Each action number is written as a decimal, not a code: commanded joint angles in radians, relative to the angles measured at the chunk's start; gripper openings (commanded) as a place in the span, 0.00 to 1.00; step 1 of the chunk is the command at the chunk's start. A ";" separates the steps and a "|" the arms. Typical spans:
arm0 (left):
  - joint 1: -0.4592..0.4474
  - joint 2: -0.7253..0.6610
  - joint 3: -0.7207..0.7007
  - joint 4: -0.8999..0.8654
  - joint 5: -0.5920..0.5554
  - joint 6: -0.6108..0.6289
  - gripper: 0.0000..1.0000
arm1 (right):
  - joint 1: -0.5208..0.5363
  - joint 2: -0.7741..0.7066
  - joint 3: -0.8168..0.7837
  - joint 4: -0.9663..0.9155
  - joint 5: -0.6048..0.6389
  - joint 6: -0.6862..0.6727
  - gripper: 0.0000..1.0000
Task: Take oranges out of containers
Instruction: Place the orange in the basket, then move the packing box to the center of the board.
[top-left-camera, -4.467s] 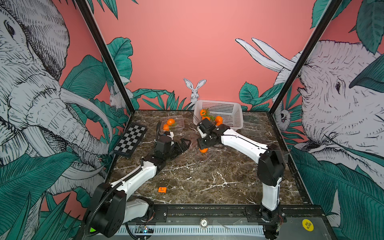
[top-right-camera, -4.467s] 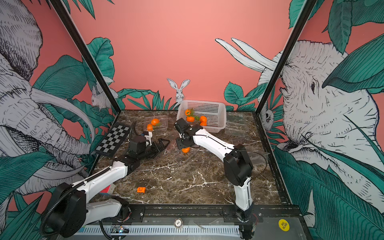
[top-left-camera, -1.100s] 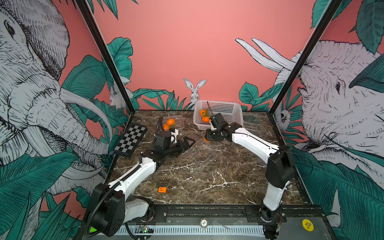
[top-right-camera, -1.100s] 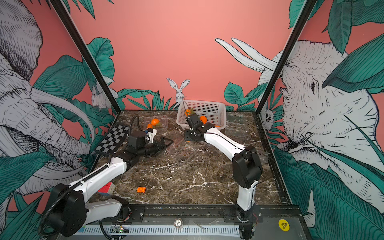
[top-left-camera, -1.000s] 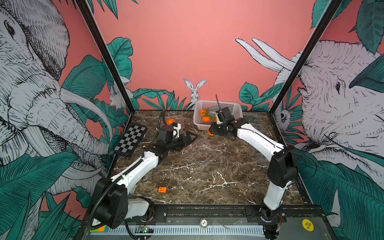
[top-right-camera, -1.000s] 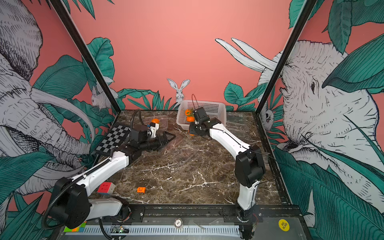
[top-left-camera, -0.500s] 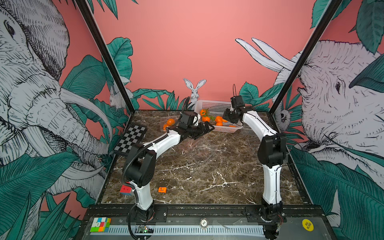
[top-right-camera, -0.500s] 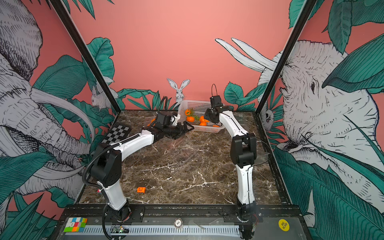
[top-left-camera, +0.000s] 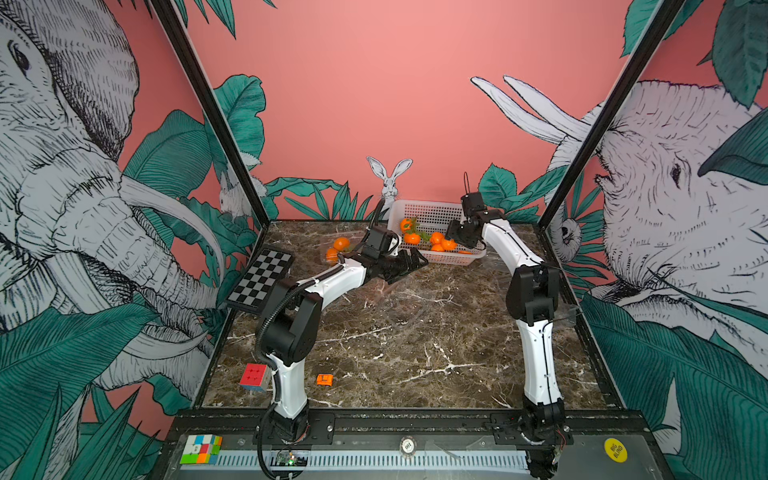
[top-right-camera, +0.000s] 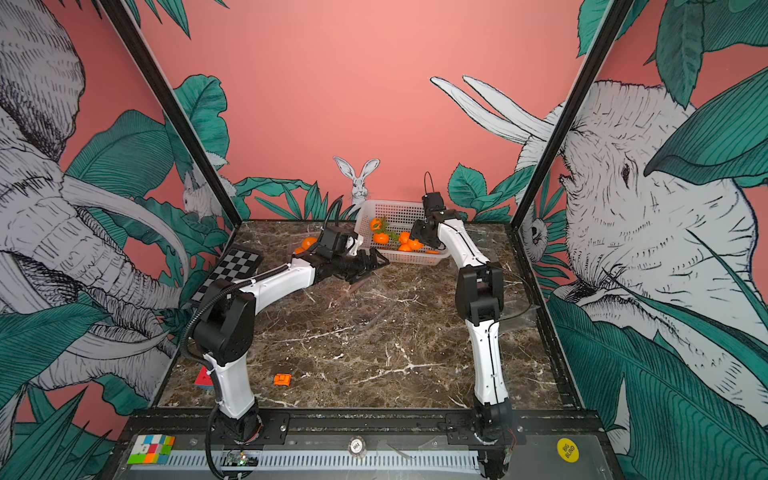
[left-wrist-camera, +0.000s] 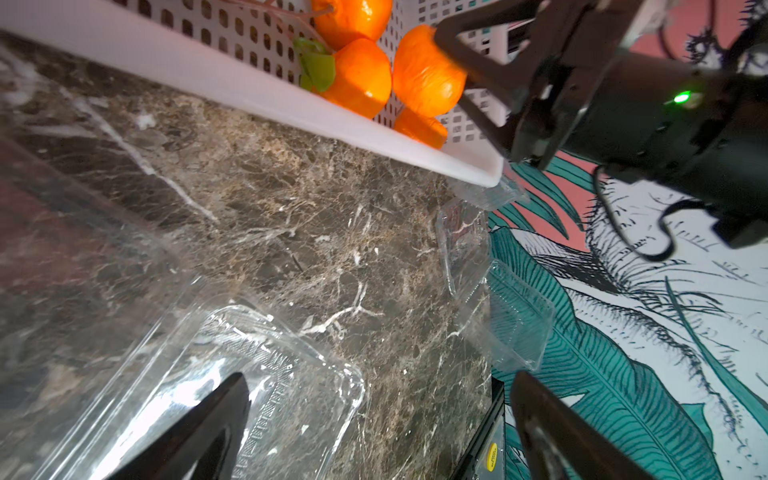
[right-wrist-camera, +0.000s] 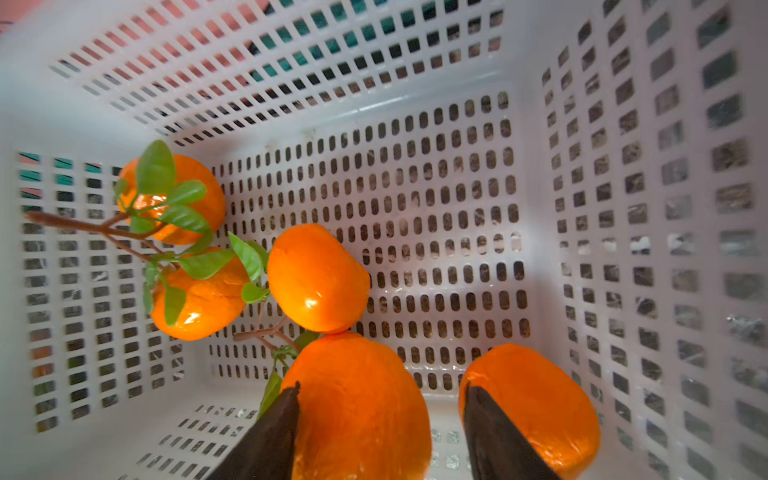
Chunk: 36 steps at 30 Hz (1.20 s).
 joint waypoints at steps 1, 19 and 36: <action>-0.007 -0.083 0.051 -0.147 -0.070 0.058 0.99 | -0.011 -0.046 0.046 -0.011 -0.048 -0.025 0.67; -0.003 -0.439 -0.285 -0.132 -0.169 -0.062 0.99 | 0.188 -0.617 -0.521 0.081 -0.044 -0.146 0.96; 0.087 -0.553 -0.691 0.116 -0.009 -0.113 0.99 | 0.372 -0.432 -0.712 0.094 0.137 -0.214 0.70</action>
